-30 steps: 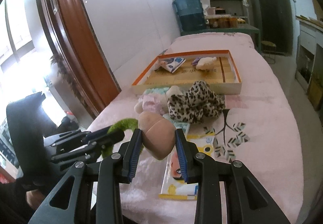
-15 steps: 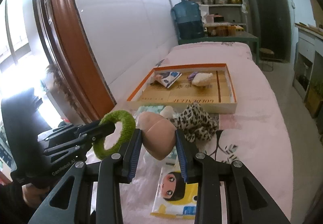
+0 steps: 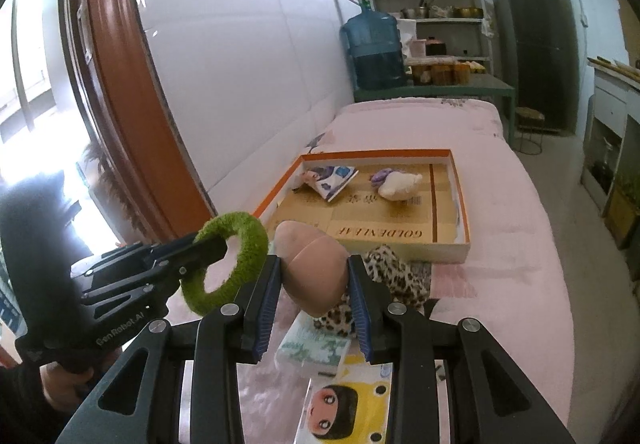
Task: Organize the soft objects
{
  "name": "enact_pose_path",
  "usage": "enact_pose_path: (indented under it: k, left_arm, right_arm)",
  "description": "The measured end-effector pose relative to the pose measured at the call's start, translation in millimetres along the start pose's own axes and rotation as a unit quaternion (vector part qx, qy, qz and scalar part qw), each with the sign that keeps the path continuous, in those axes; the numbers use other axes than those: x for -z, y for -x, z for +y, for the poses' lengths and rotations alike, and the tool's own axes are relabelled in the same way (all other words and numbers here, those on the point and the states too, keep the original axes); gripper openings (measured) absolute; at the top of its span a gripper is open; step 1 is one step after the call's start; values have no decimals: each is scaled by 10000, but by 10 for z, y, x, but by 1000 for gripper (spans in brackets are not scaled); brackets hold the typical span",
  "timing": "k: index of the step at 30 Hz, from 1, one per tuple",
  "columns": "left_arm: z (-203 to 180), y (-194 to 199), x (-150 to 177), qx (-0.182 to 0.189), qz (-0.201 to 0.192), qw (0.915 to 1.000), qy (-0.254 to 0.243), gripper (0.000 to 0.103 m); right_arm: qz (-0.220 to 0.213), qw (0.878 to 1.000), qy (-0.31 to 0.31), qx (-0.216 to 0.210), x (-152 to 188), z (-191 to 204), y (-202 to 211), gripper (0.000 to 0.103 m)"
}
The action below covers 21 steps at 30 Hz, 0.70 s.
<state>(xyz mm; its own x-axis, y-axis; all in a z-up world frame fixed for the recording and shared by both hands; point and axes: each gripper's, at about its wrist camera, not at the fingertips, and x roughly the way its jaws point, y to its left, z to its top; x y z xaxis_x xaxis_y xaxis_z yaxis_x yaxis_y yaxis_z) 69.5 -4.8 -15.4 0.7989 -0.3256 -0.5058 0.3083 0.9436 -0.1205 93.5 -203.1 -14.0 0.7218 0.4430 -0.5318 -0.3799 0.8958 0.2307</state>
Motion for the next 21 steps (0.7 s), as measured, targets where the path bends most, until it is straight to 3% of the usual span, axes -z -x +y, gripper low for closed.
enact_pose_path:
  k: [21]
  left_arm:
    - [131,-319,-305,-9,-70,9999,107,15]
  right_arm:
    - [-10,9999,-63,-108,-319,-144,-345,34]
